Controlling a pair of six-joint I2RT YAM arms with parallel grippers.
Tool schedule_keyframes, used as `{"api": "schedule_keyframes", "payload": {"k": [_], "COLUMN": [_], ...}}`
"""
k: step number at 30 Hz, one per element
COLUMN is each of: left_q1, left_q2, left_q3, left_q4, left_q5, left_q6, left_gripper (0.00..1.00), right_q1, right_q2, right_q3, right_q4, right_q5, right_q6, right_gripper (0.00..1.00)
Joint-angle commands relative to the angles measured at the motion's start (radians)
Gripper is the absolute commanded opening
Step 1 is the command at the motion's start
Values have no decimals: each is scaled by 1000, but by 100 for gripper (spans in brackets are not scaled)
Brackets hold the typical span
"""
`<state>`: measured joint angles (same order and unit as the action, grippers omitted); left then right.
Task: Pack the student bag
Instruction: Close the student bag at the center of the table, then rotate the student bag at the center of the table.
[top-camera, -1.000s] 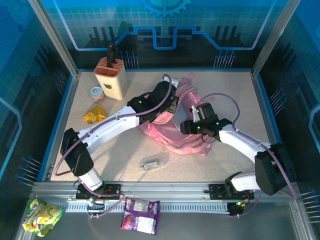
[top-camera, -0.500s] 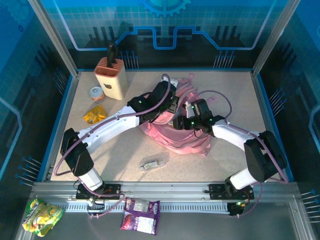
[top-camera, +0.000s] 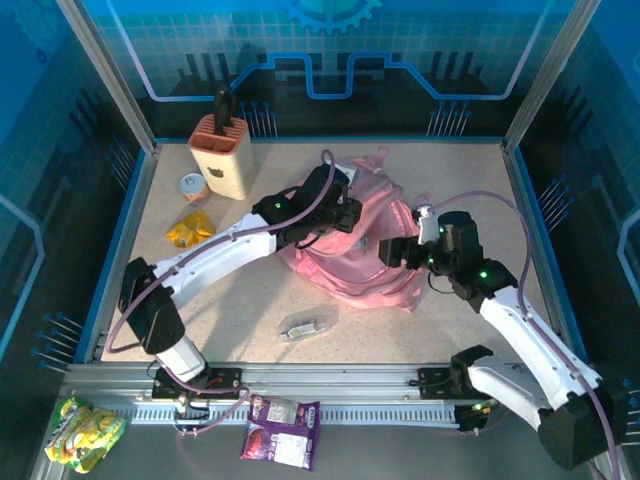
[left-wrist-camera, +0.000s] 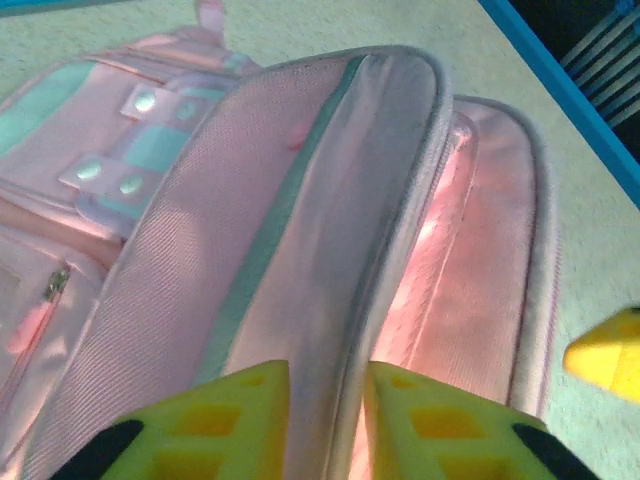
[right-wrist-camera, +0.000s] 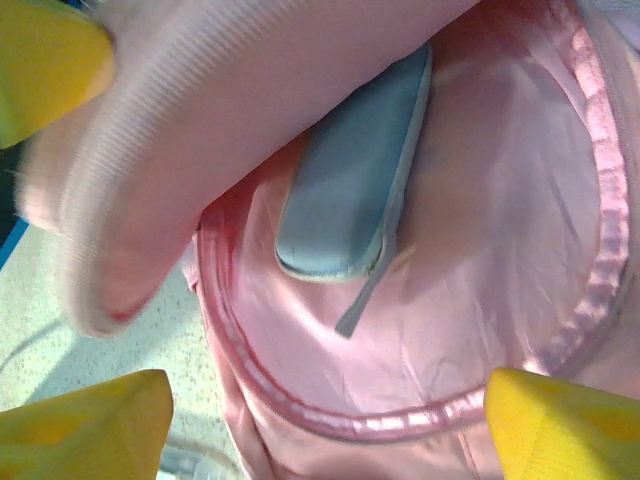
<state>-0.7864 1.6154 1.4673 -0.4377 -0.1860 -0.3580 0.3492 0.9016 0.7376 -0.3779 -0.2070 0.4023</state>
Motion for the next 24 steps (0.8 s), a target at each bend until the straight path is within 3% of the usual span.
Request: {"api": "schedule_keyframes", "payload": {"k": [1, 3, 9, 14, 24], "left_q1": [20, 42, 152, 263, 348], "left_q2": [-165, -235, -350, -311, -140], "left_q3": [-141, -235, -528, -669, -717], "left_q4": [87, 118, 232, 326, 515], "left_q5": [64, 49, 56, 92, 111], "left_q6": [-124, -181, -452, -610, -698], "left_gripper": [44, 51, 52, 51, 47], "right_q1": [-12, -12, 34, 106, 129], "right_q2": [-14, -2, 70, 112, 176], "right_q3": [50, 61, 30, -29, -79], "right_q4": [-173, -190, -138, -50, -3], "right_q5": [-24, -69, -157, -126, -106], "right_q6": [-27, -19, 87, 175, 225], "right_gripper": [84, 84, 86, 87, 88]}}
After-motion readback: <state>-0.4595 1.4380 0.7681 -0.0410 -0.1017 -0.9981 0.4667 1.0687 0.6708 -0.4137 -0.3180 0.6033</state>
